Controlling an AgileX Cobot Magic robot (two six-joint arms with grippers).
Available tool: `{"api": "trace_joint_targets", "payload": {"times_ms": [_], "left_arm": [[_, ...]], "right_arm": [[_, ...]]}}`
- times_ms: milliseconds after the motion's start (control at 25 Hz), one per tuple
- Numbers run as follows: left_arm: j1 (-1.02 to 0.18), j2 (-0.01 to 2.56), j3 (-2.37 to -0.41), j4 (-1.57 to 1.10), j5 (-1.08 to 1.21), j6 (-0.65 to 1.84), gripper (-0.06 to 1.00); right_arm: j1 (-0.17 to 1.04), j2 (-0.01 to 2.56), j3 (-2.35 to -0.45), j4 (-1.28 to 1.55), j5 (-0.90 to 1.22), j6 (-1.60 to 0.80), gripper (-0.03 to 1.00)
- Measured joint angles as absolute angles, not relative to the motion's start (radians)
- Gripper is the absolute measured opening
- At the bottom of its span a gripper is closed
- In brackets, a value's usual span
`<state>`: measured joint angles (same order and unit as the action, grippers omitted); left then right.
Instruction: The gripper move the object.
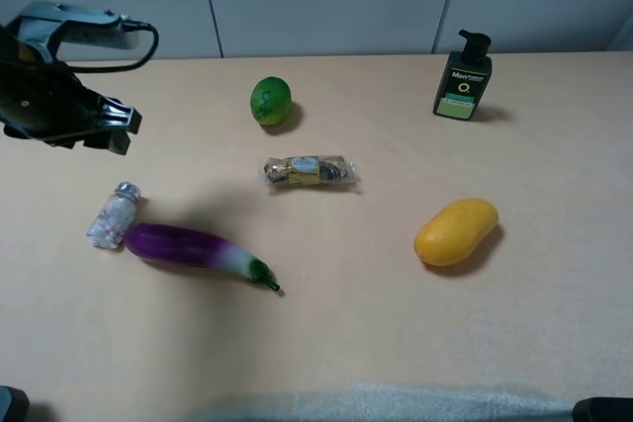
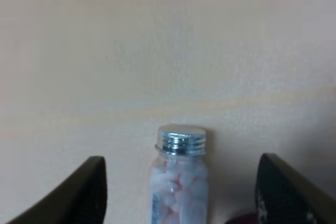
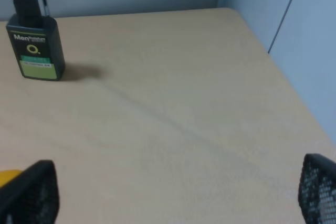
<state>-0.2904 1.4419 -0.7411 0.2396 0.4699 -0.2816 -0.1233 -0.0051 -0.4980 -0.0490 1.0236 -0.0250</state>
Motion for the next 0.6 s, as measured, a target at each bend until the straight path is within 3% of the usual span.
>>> {"api": "trace_joint_targets", "payload": {"times_ms": [600], "left_arm": [[-0.29,0.998,-0.741,0.24,0.641,-0.282,0.76]], "right_arm": [[-0.123,-0.005,-0.498,-0.049,1.024,-0.025,0.69]]}}
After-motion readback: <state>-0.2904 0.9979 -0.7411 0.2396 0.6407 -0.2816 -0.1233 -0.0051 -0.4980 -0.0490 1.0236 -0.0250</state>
